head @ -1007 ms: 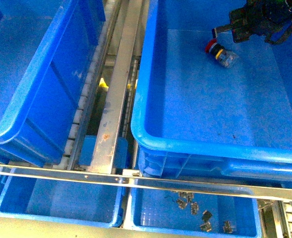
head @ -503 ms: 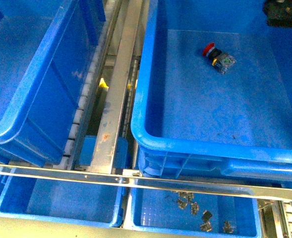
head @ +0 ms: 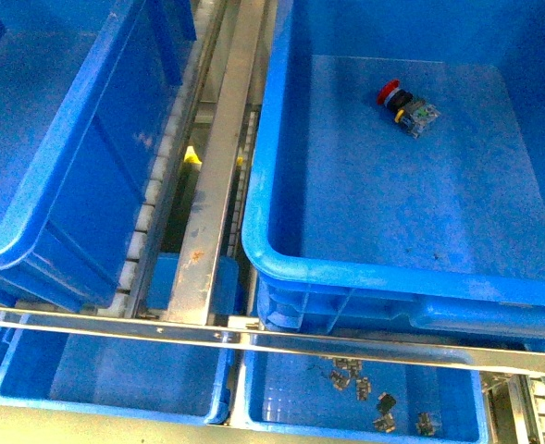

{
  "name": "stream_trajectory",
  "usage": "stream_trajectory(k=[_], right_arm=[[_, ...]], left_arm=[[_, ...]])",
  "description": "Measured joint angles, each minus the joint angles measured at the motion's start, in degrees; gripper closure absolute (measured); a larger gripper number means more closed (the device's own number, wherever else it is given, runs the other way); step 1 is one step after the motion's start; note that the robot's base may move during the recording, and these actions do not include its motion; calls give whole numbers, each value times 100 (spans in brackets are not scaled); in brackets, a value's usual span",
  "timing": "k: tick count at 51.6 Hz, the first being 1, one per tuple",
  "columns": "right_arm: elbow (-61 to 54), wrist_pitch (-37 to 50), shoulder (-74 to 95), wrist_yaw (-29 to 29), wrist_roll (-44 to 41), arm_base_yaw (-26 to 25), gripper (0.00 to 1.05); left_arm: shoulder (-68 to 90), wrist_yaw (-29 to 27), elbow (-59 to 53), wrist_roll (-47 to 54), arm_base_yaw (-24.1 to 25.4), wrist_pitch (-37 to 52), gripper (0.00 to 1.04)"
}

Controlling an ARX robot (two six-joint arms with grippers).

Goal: Pick red and yellow buttons and place in box

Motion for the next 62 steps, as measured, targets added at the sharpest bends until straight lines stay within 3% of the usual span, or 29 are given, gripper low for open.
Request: stream_trajectory(k=[4,16,21,25,62], right_arm=[[-151,-111,-275,-70,-7,-83,102],[-656,-136,-850,-302,-26,-317,101],[-824,-505,-1285,-750,-31,-686,101],[-868,-787,-1652,-750,-31,-796,101],[-905,-3292,-4413,-774,-33,-802,101]], left_arm=[[0,0,0,0,0,0,8],[0,2,0,0,0,0,8],[0,2,0,0,0,0,8],[0,0,0,0,0,0,8],[0,0,0,0,0,0,8]])
